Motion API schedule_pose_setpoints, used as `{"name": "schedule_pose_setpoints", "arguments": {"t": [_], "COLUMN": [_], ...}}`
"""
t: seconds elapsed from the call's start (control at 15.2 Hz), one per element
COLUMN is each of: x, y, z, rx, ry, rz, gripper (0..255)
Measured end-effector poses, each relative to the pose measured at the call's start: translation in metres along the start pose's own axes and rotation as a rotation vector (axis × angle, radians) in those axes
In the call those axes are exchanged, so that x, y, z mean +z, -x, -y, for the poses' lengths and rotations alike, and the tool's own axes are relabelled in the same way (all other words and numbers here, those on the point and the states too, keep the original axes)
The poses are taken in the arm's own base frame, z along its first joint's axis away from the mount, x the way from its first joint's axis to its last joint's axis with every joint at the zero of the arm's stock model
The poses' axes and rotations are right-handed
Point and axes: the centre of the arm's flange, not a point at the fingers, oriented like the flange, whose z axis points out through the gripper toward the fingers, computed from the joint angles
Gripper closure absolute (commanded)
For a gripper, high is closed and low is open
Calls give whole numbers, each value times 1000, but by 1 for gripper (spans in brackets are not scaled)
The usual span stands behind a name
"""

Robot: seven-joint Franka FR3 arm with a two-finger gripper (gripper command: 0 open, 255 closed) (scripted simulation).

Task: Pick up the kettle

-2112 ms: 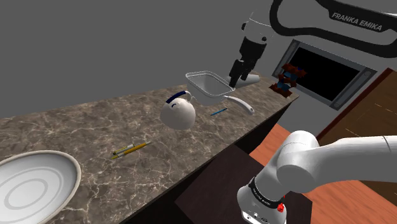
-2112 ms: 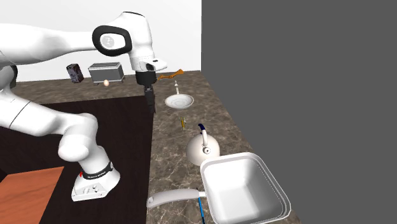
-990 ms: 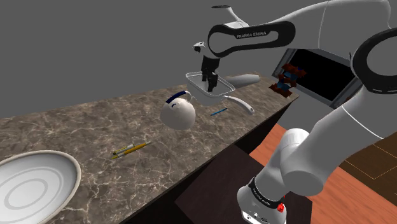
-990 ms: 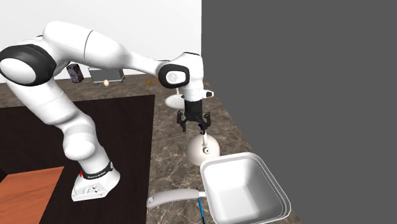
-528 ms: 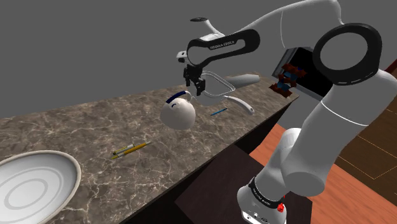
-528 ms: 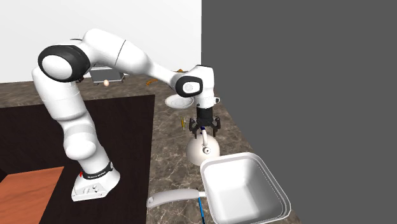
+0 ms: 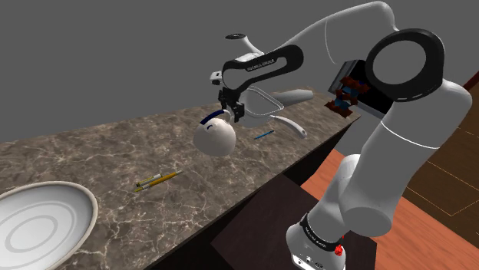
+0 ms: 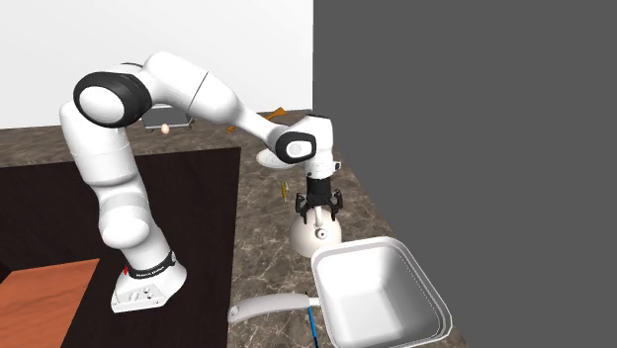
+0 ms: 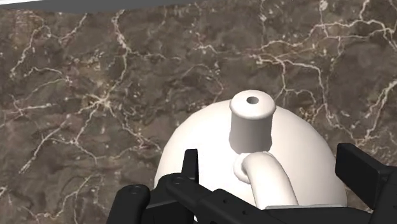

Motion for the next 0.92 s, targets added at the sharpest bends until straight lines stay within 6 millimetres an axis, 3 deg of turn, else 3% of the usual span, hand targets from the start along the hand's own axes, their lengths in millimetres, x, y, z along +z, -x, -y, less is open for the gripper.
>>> {"name": "schedule_pose_setpoints", "arguments": {"t": [0.66,0.92], "x": [1,-13], "y": [0,4], "z": [0,0], "rx": [1,0], "ry": [2,0], "rz": [0,0], "gripper": [255,255]}}
